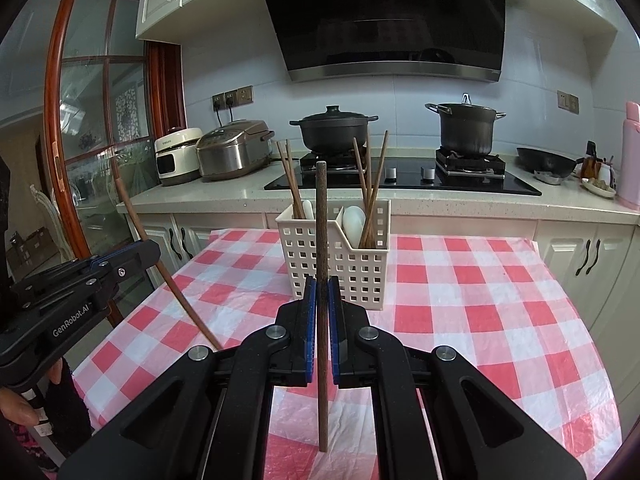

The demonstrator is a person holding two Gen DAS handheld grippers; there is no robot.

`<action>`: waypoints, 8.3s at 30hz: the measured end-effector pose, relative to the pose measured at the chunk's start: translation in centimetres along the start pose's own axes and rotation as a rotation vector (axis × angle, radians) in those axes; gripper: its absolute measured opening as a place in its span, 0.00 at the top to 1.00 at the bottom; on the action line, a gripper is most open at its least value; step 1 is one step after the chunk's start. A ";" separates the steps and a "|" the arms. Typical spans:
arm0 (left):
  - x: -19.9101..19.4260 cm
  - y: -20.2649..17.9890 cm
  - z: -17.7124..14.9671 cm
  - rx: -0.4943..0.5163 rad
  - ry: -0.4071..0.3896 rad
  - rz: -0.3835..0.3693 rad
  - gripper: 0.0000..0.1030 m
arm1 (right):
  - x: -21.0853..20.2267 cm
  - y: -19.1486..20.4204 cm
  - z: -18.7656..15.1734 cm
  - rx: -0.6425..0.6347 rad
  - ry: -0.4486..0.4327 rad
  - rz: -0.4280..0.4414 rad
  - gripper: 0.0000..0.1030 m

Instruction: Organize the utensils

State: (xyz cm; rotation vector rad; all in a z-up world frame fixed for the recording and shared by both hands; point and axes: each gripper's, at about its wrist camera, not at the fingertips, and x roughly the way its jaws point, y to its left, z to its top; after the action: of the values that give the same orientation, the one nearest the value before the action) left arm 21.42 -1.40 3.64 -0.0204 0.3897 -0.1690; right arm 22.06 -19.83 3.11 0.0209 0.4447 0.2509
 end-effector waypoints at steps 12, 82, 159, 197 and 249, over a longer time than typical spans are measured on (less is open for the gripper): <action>0.6 -0.7 1.3 0.030 -0.012 -0.013 0.94 | 0.3 -0.1 1.5 -0.015 -0.032 0.002 0.94; 20.3 0.3 17.0 -0.066 0.048 -0.120 0.94 | 15.5 -4.5 14.8 -0.042 0.008 0.035 0.94; -5.1 -1.1 0.4 0.046 -0.115 0.055 0.05 | -5.5 -1.7 0.8 0.007 -0.100 -0.034 0.18; -5.2 -0.7 0.5 0.037 -0.096 0.045 0.05 | -5.5 -1.3 0.3 -0.018 -0.094 -0.035 0.18; -5.2 -0.5 0.0 0.037 -0.085 0.042 0.05 | -6.2 -1.3 0.1 -0.020 -0.094 -0.034 0.18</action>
State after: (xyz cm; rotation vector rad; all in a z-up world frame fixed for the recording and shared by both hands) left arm 16.57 -1.01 5.64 0.0166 0.3020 -0.1335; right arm 16.99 -22.55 5.68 0.0059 0.3487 0.2202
